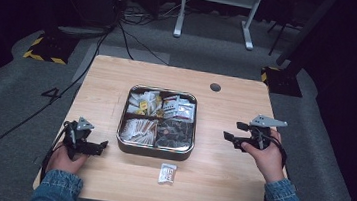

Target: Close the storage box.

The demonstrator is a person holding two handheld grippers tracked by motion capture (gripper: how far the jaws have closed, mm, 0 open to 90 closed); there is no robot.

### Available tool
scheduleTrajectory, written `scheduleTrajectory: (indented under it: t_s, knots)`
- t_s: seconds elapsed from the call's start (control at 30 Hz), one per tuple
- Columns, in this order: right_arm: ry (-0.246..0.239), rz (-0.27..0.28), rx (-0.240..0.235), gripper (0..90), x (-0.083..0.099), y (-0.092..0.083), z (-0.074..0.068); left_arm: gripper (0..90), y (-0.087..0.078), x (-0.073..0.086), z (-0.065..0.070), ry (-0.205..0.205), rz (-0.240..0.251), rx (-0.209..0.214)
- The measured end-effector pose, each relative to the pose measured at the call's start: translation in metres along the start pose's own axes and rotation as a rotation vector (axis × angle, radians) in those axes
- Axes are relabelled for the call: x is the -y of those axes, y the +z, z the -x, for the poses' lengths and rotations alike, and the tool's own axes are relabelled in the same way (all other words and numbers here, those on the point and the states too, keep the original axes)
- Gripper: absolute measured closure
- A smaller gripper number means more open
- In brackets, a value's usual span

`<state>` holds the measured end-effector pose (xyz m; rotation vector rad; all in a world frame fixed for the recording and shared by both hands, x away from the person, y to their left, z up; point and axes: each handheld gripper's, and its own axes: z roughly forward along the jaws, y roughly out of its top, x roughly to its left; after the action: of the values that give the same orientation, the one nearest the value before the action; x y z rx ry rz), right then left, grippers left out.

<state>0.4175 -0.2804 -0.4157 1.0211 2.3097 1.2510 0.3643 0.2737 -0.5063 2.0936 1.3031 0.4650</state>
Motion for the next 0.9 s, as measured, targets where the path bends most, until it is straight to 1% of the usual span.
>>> scheduleTrajectory:
  t_s: [0.1,0.2,0.23,0.27,0.33,0.37,0.43,0.57,0.7,0.8,0.9]
  knots:
    - [0.027,0.01,0.0,27.5,0.011,0.001,0.005,1.9,0.0,0.0,0.0,0.0,0.0,0.0]
    - [0.049,0.028,-0.011,28.1,0.021,0.0,0.01,1.9,0.0,0.0,0.0,0.0,0.0,0.0]
    - [0.057,0.021,-0.015,27.9,0.023,0.0,0.012,1.9,0.0,0.0,0.0,0.0,0.0,0.0]
    - [0.053,0.006,-0.021,28.1,0.025,0.001,0.014,1.9,0.0,0.0,0.0,0.0,0.0,0.0]
    - [0.044,-0.003,-0.008,28.2,0.03,0.001,0.015,1.9,0.0,0.0,0.0,0.0,0.0,0.0]
    - [0.04,-0.02,-0.001,28.2,0.034,0.002,0.016,1.9,0.0,0.0,0.0,0.0,0.0,0.0]
    - [0.036,-0.038,-0.003,28.2,0.04,0.005,0.016,1.9,0.0,0.0,0.0,0.0,0.0,0.0]
    - [0.051,-0.067,0.008,28.0,0.051,0.011,0.02,1.9,0.0,0.0,0.0,0.0,0.0,0.0]
    - [0.042,-0.113,0.024,27.3,0.061,0.019,0.024,1.9,0.0,0.0,0.0,0.002,-0.001,0.0]
    - [0.058,-0.125,0.027,26.7,0.067,0.024,0.027,1.9,0.0,0.0,0.0,0.002,-0.001,0.0]
    - [0.061,-0.137,0.037,24.8,0.075,0.029,0.027,1.9,0.0,0.0,0.0,0.001,-0.001,0.0]
